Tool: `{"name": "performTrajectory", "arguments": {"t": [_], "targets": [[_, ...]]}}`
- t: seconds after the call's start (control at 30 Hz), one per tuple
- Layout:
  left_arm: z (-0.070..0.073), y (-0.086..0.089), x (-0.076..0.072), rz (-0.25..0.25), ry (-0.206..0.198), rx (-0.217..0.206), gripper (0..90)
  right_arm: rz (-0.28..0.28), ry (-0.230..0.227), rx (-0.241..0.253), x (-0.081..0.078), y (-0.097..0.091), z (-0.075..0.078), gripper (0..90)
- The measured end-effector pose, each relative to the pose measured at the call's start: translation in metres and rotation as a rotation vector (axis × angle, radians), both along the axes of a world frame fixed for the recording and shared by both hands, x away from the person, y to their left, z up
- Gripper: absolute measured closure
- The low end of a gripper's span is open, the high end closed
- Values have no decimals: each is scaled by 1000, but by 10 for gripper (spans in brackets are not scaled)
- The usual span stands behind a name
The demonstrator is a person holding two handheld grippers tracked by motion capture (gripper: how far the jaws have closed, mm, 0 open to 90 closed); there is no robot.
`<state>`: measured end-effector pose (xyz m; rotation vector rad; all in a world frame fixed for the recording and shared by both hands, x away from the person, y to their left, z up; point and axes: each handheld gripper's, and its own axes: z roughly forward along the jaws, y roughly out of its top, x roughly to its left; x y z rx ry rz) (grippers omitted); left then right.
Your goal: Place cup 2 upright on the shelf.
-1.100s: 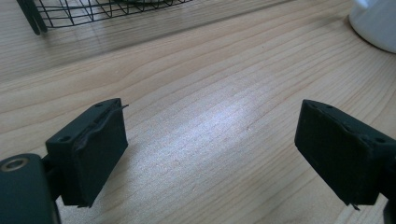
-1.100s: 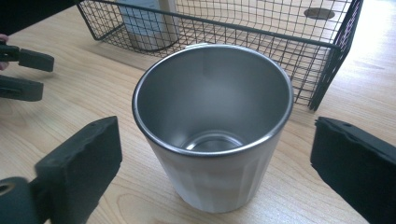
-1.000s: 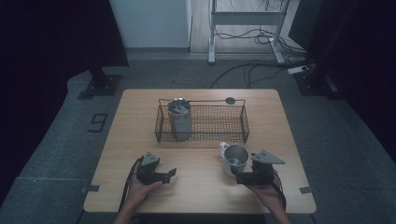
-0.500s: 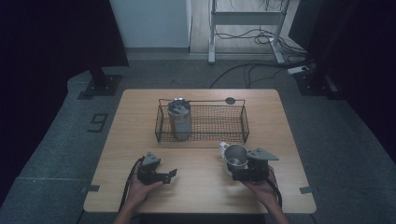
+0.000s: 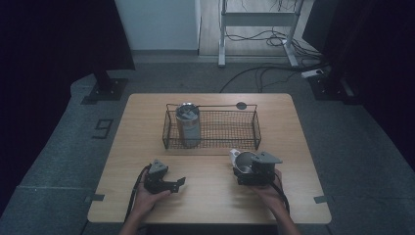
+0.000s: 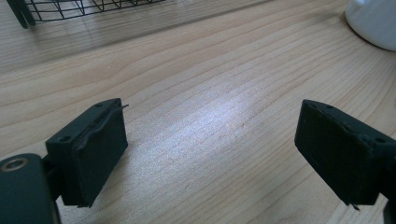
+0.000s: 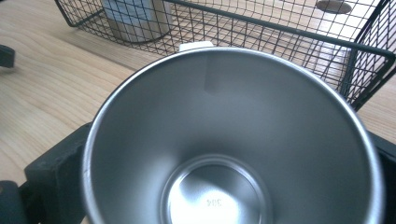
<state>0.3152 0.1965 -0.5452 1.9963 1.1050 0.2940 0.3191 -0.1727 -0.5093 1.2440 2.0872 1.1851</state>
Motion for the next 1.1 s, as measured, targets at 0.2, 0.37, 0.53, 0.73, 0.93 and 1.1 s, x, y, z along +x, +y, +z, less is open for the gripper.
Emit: {"name": "performTrajectory", "arguments": {"t": [0.2,0.37,0.53,0.73,0.93,1.1], "targets": [[0,0,0,-1,0,2,93,0,-15,-25,2,4,-4,58],[0,0,0,-3,0,6,94,-2,-13,-32,2,4,-4,63],[0,-1,0,-4,-1,6,94,-5,-11,-40,2,4,-3,65],[0,-1,0,-4,-1,8,104,-3,-30,-54,-1,4,-1,66],[0,-1,0,-3,-2,12,105,7,-35,-16,-3,0,5,66],[0,-1,0,0,-2,18,105,31,-47,9,-6,-4,15,66]]}}
